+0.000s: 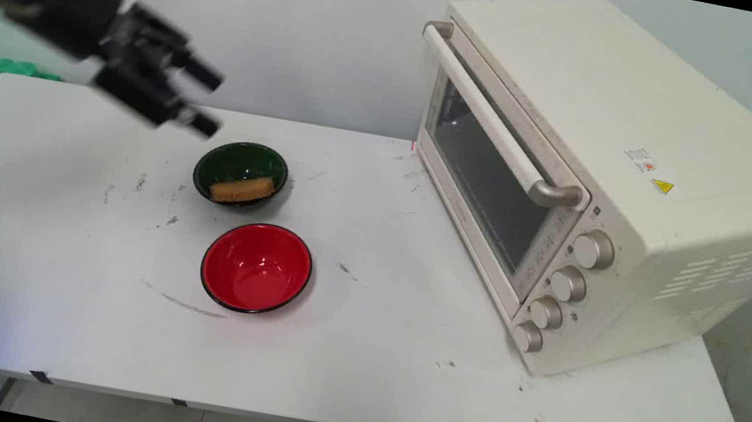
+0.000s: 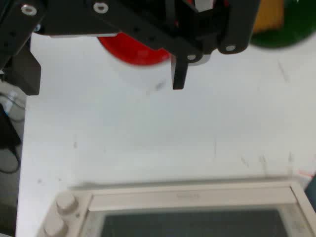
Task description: Open the oven
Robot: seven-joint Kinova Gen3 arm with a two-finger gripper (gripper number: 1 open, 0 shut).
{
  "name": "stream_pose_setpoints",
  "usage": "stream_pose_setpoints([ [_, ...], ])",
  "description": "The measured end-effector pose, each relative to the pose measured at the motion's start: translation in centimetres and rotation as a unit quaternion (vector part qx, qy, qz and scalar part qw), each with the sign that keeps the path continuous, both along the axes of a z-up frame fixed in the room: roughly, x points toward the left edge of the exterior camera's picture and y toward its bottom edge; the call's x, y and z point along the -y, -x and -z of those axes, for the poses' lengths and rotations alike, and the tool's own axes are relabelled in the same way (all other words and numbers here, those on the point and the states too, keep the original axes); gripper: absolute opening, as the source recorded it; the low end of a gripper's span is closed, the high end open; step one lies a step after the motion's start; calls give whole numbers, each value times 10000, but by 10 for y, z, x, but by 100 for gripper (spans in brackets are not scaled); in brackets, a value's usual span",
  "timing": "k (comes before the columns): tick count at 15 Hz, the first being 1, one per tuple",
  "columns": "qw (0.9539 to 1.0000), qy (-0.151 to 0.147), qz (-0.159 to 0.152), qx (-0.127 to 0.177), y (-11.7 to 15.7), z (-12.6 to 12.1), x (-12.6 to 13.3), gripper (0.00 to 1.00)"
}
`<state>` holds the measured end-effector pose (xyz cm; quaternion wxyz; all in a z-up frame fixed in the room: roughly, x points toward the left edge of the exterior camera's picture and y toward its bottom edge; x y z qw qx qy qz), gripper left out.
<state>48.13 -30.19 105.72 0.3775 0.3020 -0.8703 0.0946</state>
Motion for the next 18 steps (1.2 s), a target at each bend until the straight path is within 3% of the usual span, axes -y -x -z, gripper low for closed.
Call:
stream_pose_setpoints([
  [9, 9988, 441, -83, 174, 103, -51, 94, 100],
  [14, 9981, 516, -63, 344, 156, -50, 149, 100],
  [18, 9982, 435, -37, 416, 188, -40, 177, 100],
])
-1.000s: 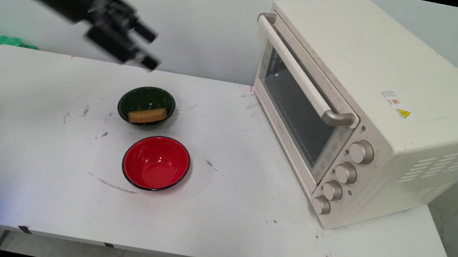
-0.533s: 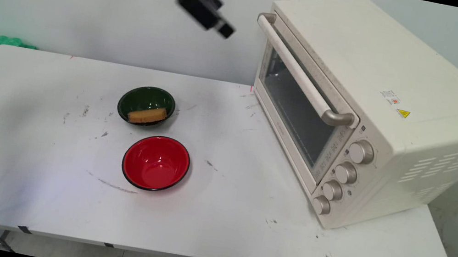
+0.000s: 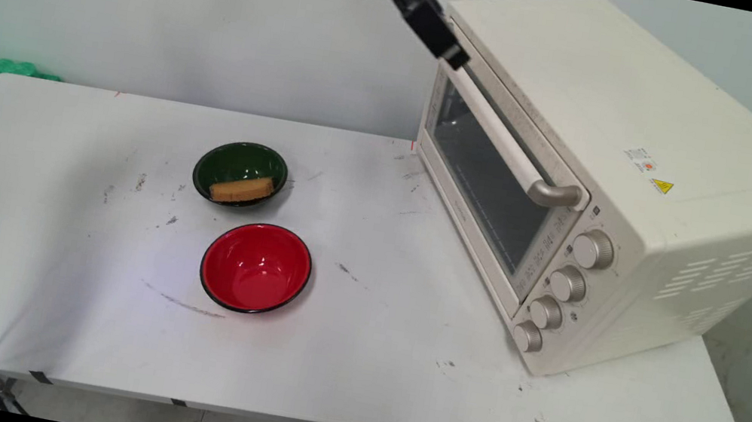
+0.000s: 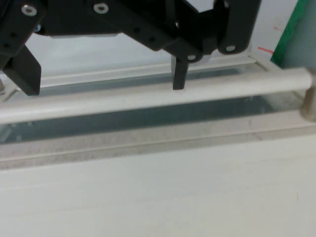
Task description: Open the oven
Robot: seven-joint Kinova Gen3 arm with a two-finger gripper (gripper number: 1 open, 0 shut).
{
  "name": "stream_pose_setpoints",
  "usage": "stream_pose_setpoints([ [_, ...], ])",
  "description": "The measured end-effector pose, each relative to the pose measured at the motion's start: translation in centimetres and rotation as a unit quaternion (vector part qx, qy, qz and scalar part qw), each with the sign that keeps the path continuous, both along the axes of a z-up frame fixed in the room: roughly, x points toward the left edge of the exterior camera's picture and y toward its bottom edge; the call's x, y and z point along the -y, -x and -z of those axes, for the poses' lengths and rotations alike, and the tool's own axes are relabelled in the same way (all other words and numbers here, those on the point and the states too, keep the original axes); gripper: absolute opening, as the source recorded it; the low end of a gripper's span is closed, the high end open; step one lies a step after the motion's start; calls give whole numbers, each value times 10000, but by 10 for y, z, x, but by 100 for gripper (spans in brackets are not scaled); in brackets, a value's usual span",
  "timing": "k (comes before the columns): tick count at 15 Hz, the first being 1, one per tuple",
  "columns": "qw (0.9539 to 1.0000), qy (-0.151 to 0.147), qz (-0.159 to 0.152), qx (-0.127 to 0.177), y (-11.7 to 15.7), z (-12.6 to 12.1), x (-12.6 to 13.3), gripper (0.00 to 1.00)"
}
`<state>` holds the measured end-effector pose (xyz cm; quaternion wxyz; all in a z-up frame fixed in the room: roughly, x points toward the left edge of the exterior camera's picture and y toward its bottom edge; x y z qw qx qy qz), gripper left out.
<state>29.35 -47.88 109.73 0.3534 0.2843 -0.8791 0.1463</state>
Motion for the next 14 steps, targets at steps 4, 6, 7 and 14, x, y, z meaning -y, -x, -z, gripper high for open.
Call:
stream_pose_setpoints([
  [4, 9999, -92, 49, 76, 26, 10, 20, 100],
  [6, 9998, -135, 67, 109, 36, 15, 28, 100],
  [7, 9998, -157, 77, 131, 41, 18, 32, 0],
  [14, 9990, -248, 196, 300, 64, 35, 52, 0],
])
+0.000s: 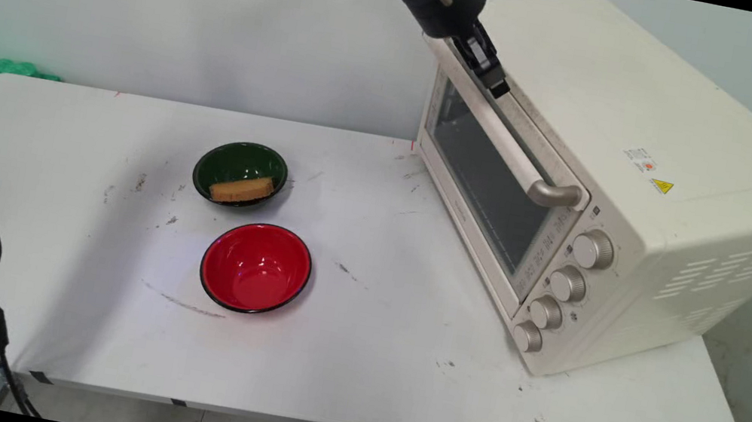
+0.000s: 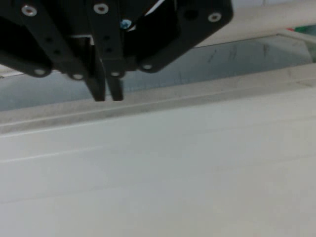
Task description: Open the oven
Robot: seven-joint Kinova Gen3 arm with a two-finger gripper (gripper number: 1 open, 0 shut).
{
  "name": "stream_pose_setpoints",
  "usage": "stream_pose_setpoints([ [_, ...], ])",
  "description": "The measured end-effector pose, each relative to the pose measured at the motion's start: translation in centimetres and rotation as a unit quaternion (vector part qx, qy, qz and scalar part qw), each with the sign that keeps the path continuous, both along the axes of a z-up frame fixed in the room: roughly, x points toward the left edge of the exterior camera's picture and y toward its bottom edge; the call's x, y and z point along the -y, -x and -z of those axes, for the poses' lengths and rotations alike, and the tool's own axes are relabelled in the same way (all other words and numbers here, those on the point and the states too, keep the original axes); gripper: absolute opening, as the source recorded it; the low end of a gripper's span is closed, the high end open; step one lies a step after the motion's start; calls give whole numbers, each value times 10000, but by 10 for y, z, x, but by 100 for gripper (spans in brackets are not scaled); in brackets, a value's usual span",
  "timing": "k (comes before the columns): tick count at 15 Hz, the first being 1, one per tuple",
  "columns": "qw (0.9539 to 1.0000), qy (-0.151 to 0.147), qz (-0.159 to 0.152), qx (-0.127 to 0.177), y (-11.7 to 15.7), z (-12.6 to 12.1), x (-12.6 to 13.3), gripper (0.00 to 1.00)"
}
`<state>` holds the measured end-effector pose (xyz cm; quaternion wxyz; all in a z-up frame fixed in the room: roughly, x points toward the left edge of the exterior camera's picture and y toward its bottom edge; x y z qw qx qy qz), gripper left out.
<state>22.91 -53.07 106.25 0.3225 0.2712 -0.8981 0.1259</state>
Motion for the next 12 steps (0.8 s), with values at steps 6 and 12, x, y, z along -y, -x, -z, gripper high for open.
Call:
stream_pose_setpoints([
  [6, 9999, -66, 63, 103, 8, 9, 7, 0],
  [12, 9997, -156, 14, 172, -2, 16, 1, 0],
])
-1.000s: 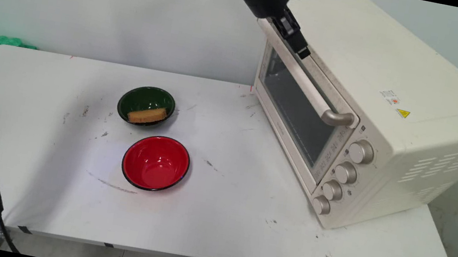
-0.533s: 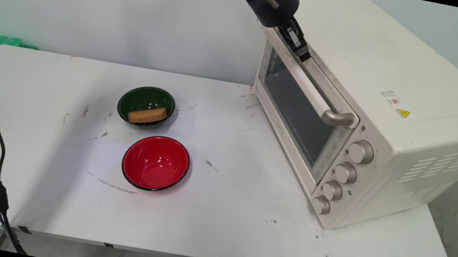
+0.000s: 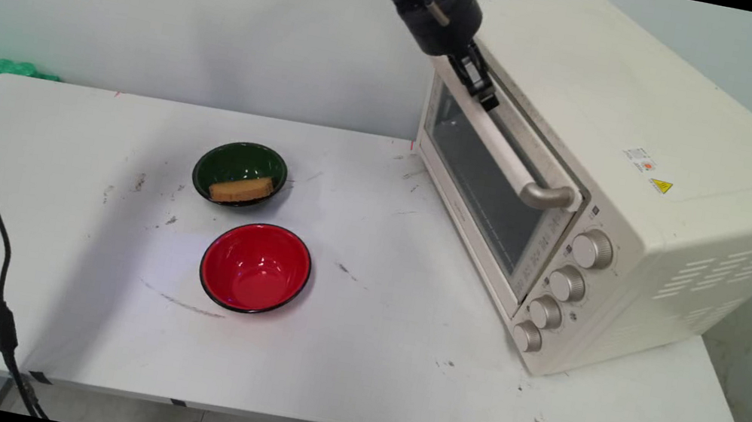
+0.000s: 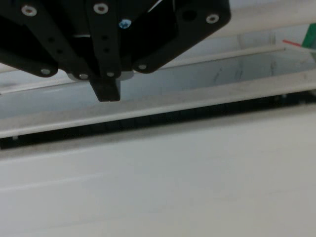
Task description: Open the oven
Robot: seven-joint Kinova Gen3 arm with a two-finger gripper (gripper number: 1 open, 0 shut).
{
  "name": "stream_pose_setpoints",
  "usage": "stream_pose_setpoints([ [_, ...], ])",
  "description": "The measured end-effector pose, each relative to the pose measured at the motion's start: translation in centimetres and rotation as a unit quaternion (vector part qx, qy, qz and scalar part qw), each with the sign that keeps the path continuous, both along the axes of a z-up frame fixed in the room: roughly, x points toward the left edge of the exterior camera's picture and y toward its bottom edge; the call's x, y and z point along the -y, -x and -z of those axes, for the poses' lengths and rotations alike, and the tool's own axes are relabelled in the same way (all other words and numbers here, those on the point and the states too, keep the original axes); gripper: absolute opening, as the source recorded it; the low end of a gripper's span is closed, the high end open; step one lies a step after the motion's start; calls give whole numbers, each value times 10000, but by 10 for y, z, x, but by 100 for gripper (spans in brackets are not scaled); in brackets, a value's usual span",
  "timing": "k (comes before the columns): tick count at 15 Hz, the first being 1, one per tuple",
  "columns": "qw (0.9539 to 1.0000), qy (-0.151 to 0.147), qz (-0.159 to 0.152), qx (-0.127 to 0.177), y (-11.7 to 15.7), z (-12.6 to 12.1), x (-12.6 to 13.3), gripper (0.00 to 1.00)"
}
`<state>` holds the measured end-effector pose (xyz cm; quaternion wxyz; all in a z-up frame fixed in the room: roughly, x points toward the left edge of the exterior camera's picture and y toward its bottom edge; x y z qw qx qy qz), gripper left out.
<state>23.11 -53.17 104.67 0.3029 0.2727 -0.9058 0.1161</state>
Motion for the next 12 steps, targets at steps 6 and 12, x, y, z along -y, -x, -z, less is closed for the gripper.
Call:
stream_pose_setpoints([
  [6, 9999, -120, -22, 25, -35, 13, -30, 0],
  [12, 9999, -142, -8, -54, -65, 32, -55, 0],
])
